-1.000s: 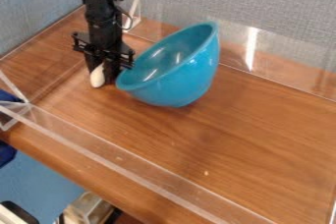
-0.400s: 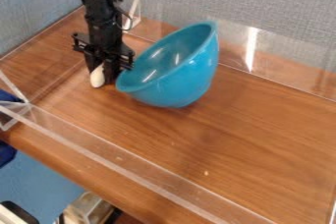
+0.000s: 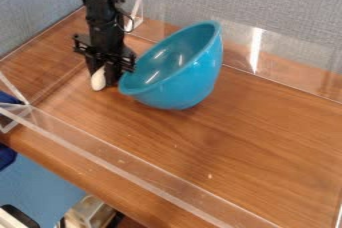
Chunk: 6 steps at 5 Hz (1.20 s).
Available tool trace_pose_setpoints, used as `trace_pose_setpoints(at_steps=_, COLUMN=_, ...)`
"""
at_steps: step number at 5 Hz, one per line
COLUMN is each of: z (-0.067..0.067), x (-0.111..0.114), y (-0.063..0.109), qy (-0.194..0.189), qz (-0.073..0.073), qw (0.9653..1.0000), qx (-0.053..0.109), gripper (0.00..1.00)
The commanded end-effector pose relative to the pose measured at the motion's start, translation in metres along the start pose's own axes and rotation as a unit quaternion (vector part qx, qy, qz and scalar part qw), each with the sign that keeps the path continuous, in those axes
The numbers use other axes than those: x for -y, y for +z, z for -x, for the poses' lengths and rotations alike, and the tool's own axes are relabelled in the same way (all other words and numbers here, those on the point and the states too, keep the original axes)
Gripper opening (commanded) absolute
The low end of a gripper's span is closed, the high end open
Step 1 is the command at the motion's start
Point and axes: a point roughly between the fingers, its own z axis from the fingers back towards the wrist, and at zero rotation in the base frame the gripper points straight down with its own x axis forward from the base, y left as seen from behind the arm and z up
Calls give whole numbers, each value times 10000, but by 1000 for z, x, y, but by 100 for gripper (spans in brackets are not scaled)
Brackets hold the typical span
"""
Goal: Put the mushroom in the blue bowl
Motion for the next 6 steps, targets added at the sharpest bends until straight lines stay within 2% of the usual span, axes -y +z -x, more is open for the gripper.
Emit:
trace_pose_setpoints(at_steps=1, z=-5, x=-7, y=24, qy=60, qz=-129, qw=9994, qx=318, gripper=0)
trace_pose_setpoints(at_steps=3, z=-4, x=-9, y=27, qy=80, qz=-153, qw=9993, qx=343, gripper=0)
trace_pose_setpoints(at_steps=6, z=1, x=-14, y=55, qy=104, qz=-224, qw=9991, qx=358, gripper=0)
